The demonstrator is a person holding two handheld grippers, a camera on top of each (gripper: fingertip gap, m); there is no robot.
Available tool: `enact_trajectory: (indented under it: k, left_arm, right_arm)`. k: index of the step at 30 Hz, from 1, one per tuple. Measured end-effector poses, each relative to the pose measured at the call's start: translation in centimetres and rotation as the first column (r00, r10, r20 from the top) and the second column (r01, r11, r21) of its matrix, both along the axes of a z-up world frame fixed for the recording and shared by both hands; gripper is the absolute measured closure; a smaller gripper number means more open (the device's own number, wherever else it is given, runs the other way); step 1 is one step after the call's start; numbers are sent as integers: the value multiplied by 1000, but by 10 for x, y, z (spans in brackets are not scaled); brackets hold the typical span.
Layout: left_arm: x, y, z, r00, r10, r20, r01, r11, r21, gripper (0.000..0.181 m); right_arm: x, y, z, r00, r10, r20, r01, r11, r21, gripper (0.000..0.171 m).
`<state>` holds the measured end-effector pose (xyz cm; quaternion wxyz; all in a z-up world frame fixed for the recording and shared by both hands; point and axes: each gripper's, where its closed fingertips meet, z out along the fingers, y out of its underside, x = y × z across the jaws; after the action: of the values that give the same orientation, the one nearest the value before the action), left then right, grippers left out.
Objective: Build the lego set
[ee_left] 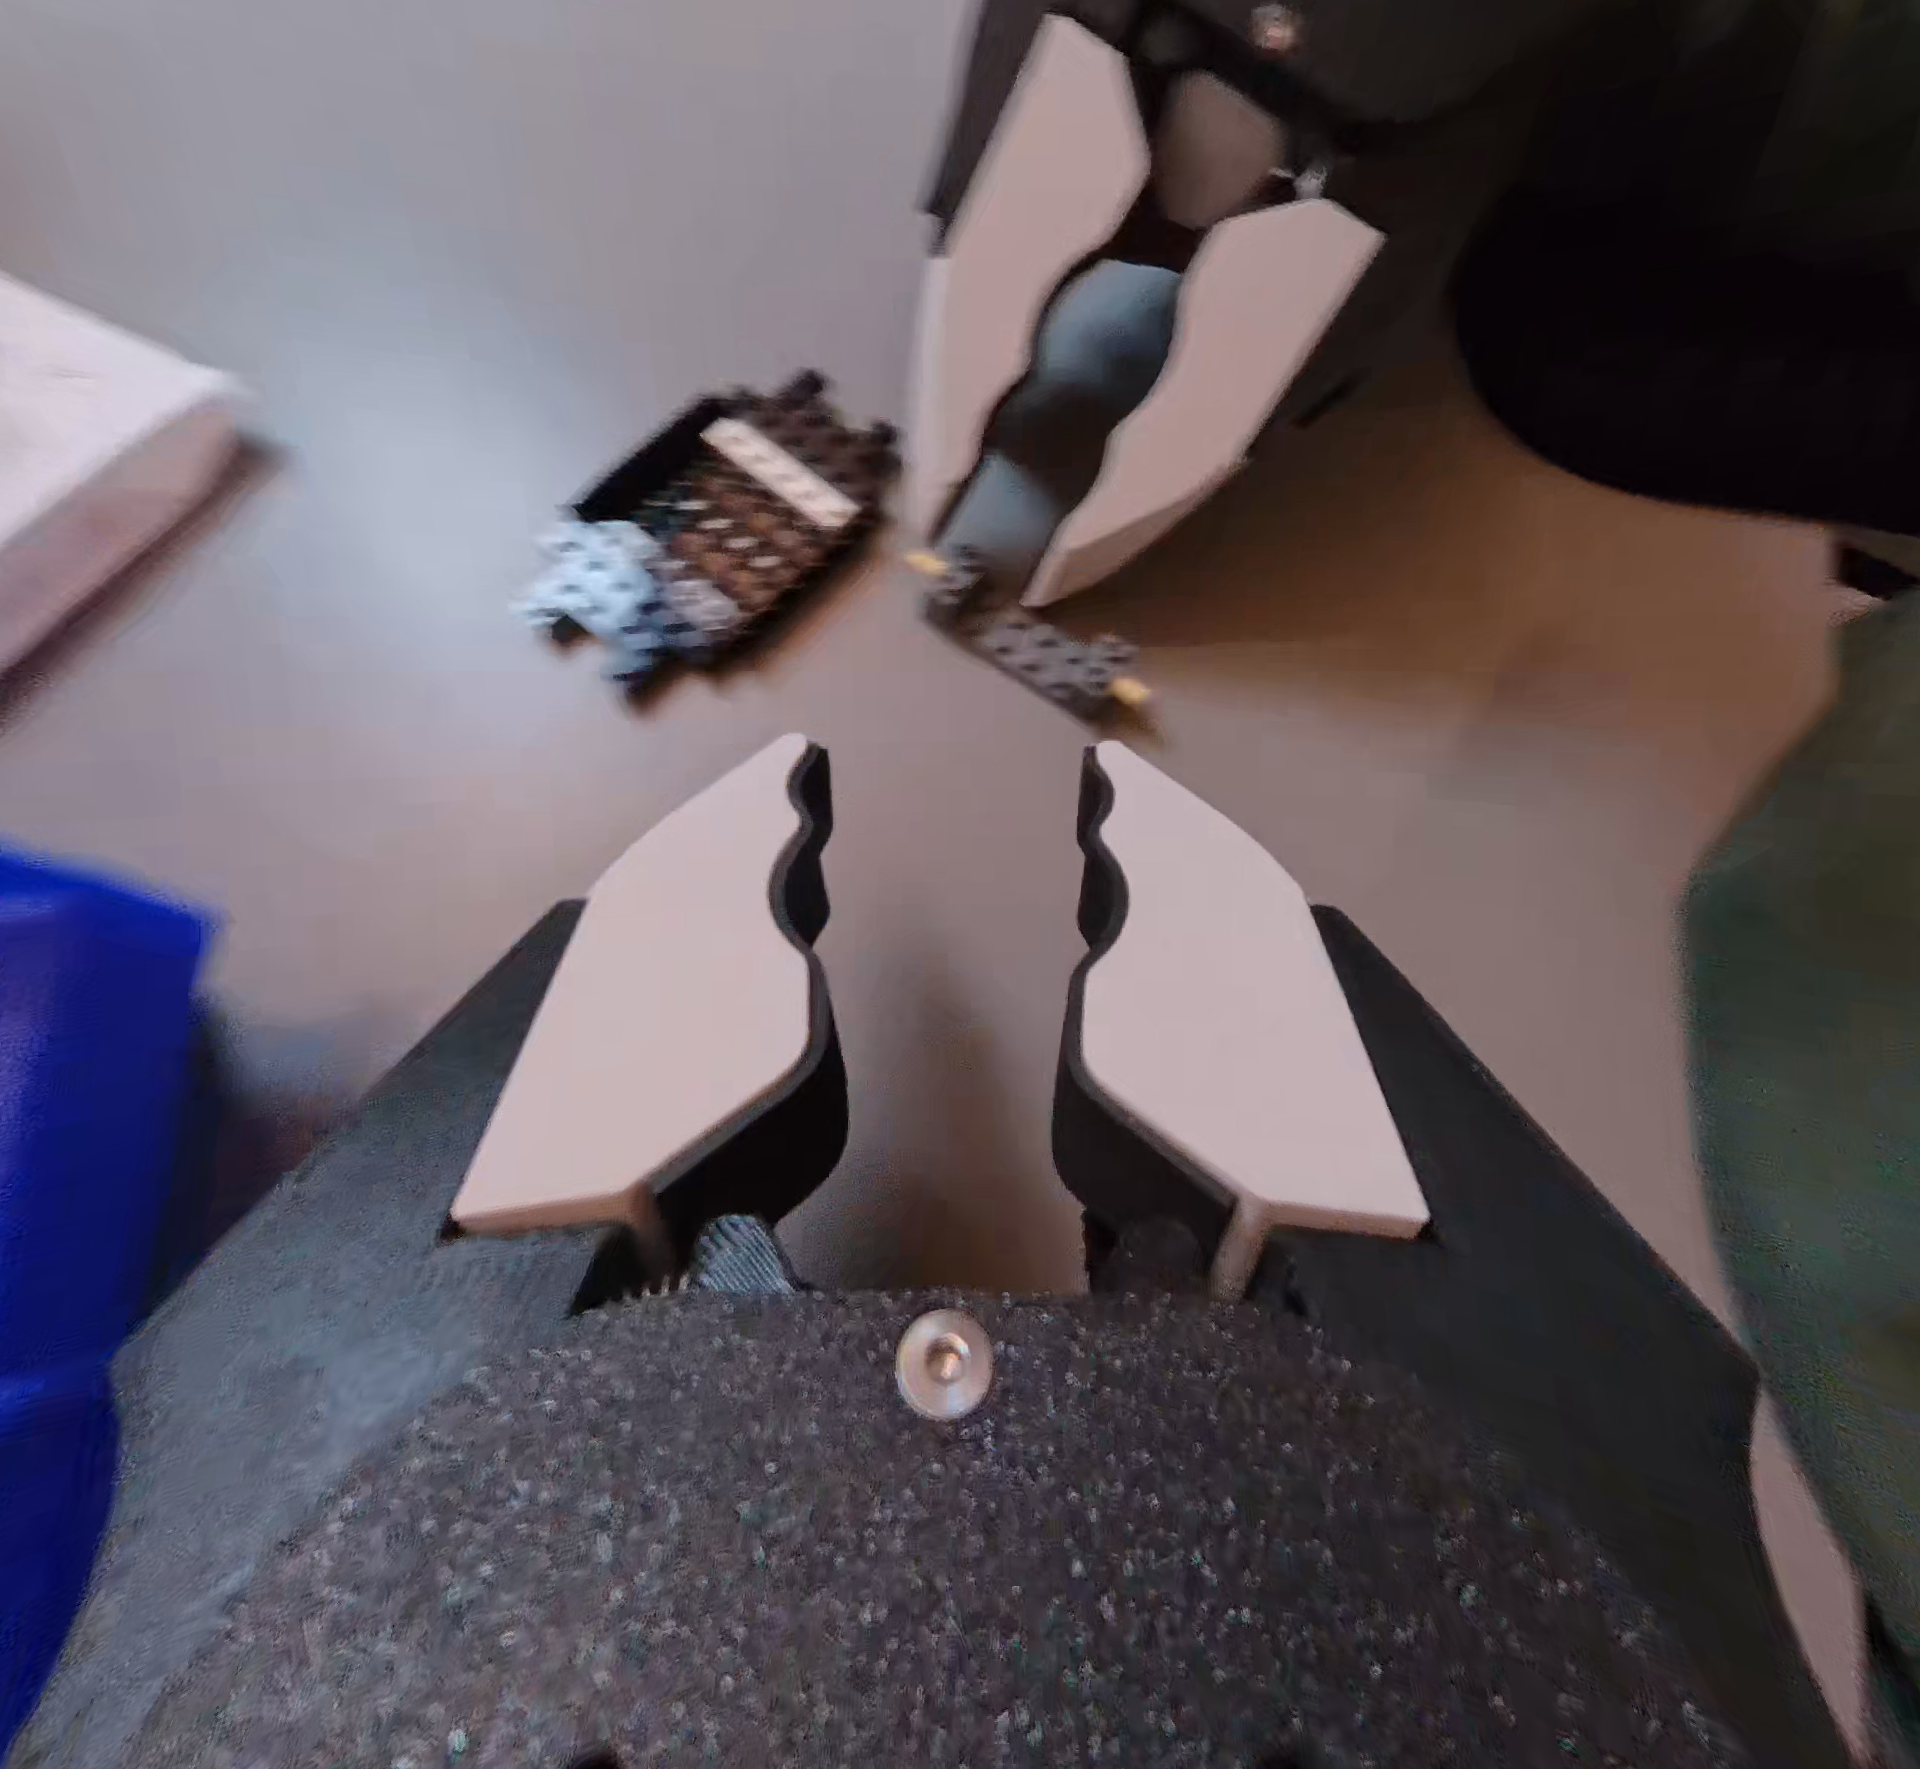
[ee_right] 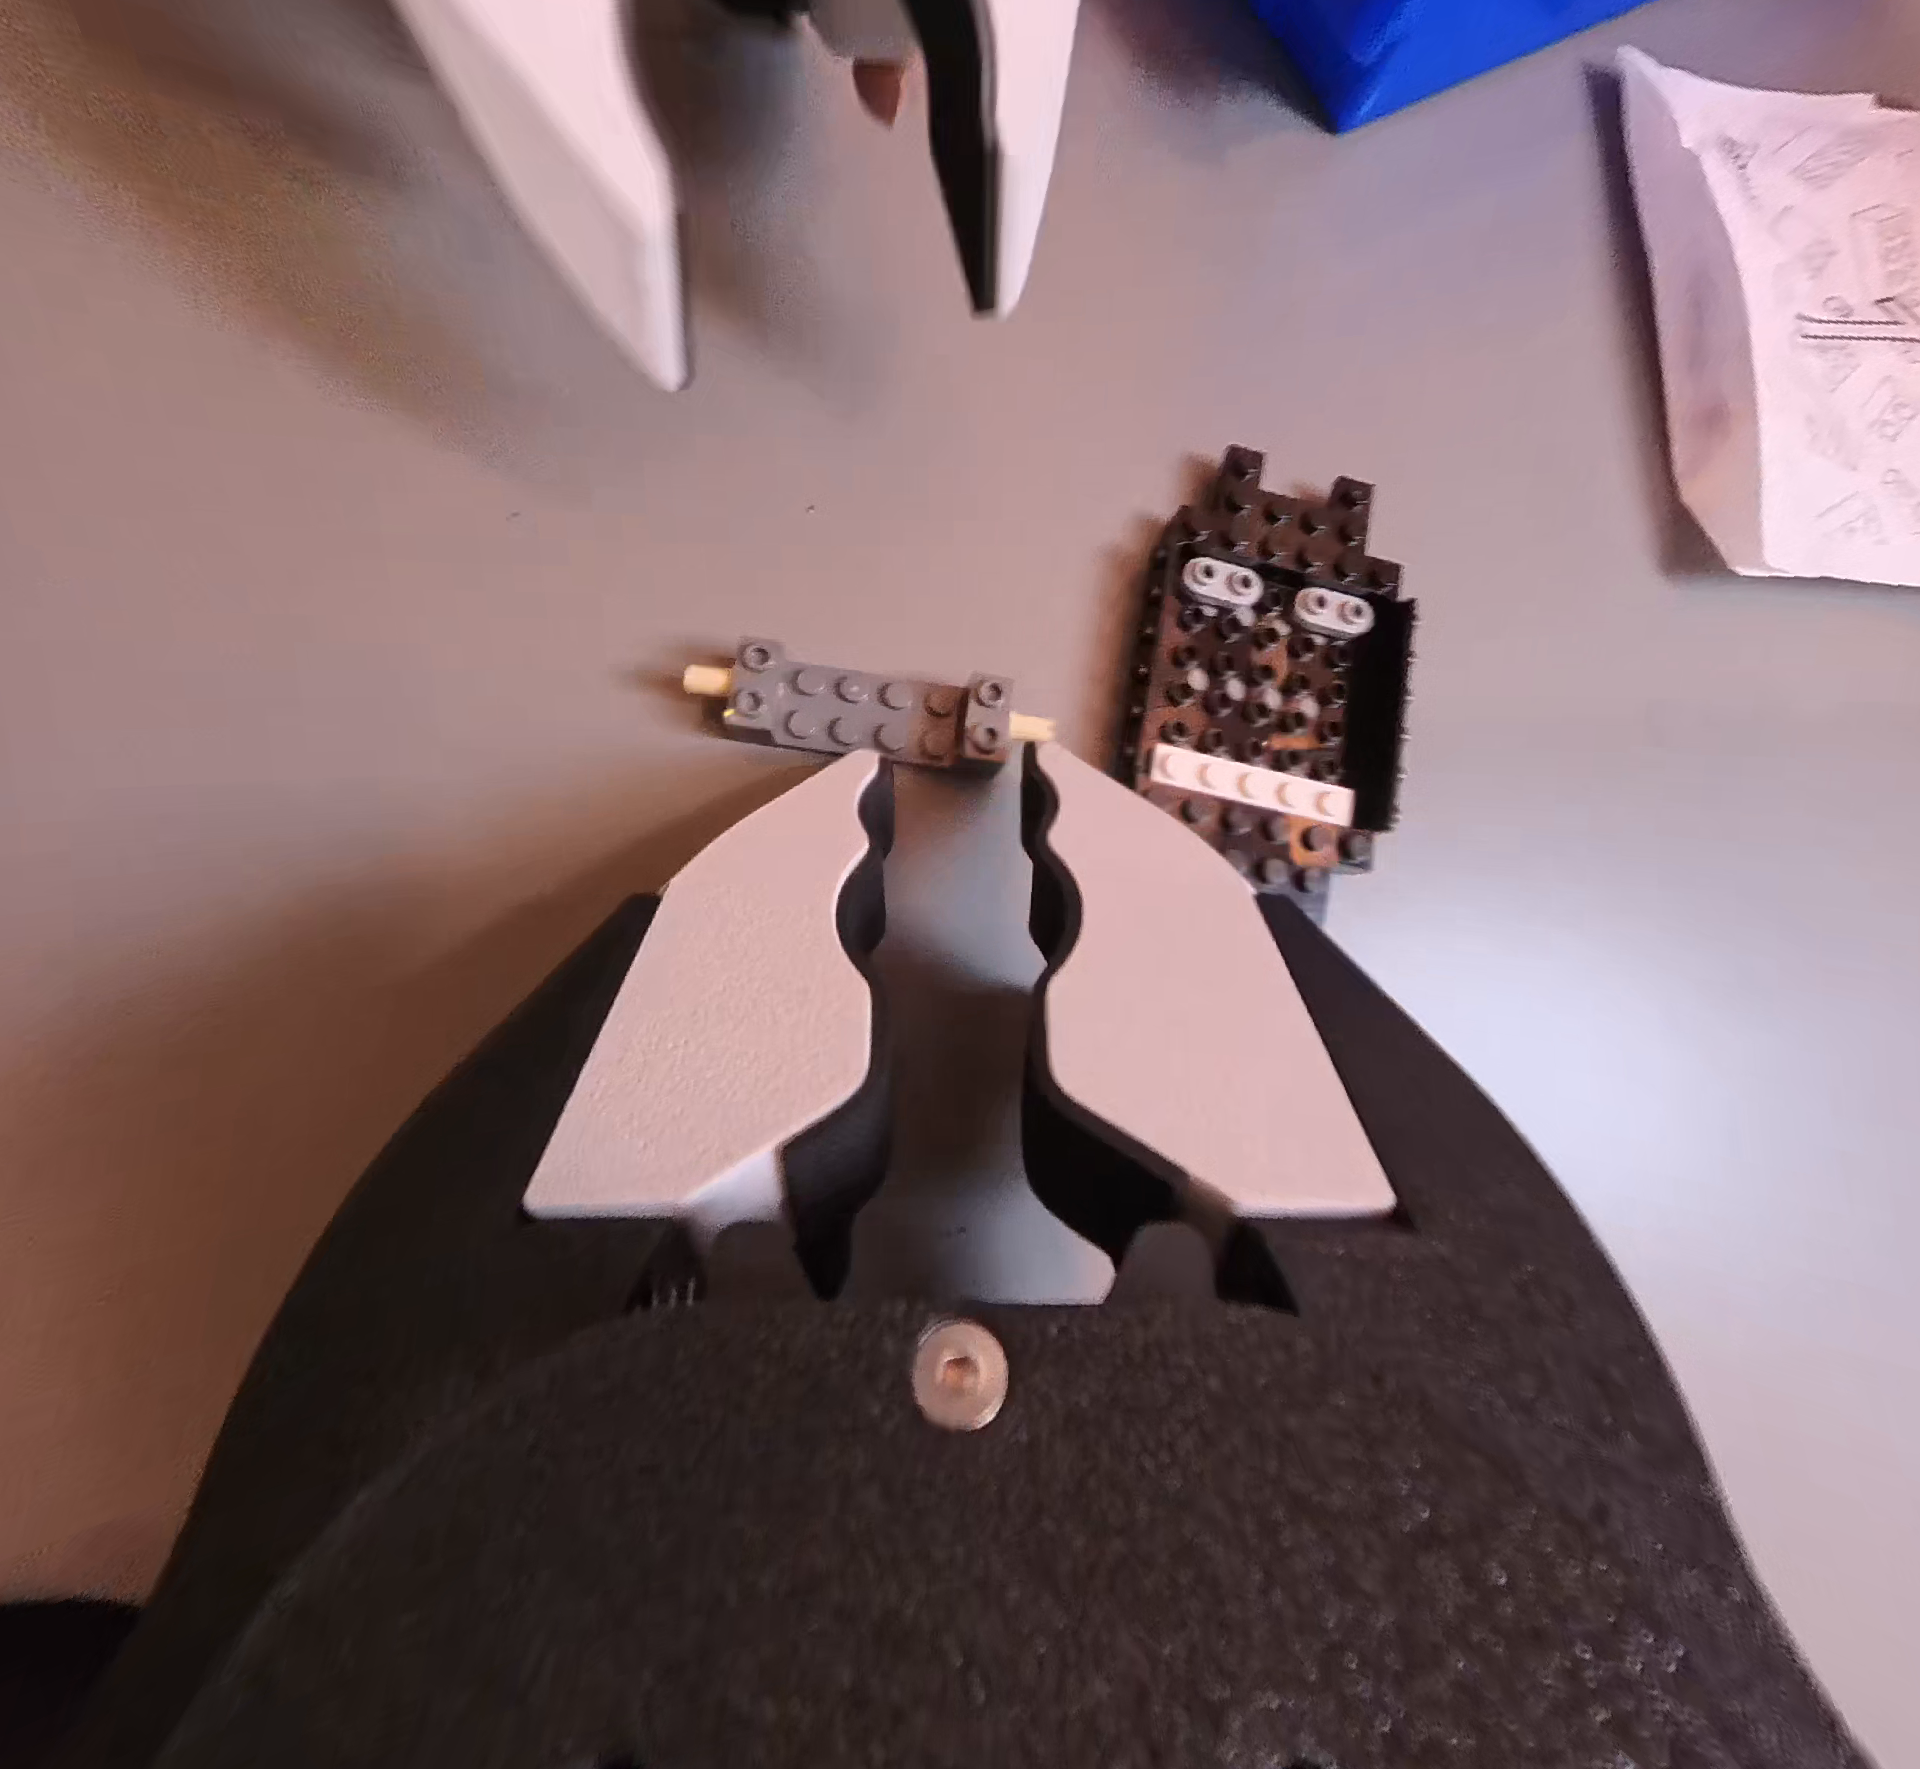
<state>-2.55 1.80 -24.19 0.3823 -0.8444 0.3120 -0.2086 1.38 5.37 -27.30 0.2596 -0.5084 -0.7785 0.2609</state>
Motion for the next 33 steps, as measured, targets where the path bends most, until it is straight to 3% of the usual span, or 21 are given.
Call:
enact_trajectory:
  k: [6, 12, 14, 18, 27, 31, 33]
  left_arm:
    - [37, -15, -16, 994, -103, -47, 101, 994, -41, 130]
    - [52, -29, -30, 979, -173, -110, 161, 981, -110, 131]
    - [49, -28, -38, 964, -173, -201, 155, 983, -100, 138]
    - [55, -33, -37, 954, -225, -197, 209, 973, -97, 164]
    - [51, -34, -36, 938, -258, -232, 252, 966, -57, 165]
    - [51, -31, -32, 933, -260, -249, 267, 964, -7, 147]
    - [50, -30, -32, 933, -255, -252, 264, 965, 3, 158]
  right_arm:
    - [17, -34, 13, 989, 151, 7, -148, 978, -147, 164]
    - [23, -36, 5, 983, 181, 40, -174, 975, -139, 159]
    - [26, -41, 3, 976, 210, 53, -200, 969, -145, 158]
    - [24, -46, 0, 973, 224, 55, -215, 967, -140, 158]
    - [21, -57, 2, 962, 272, 37, -268, 960, -85, 167]
    - [10, -64, 23, 961, 271, -56, -274, 960, -50, 167]
    - [7, -65, 31, 960, 265, -89, -267, 964, -12, 167]
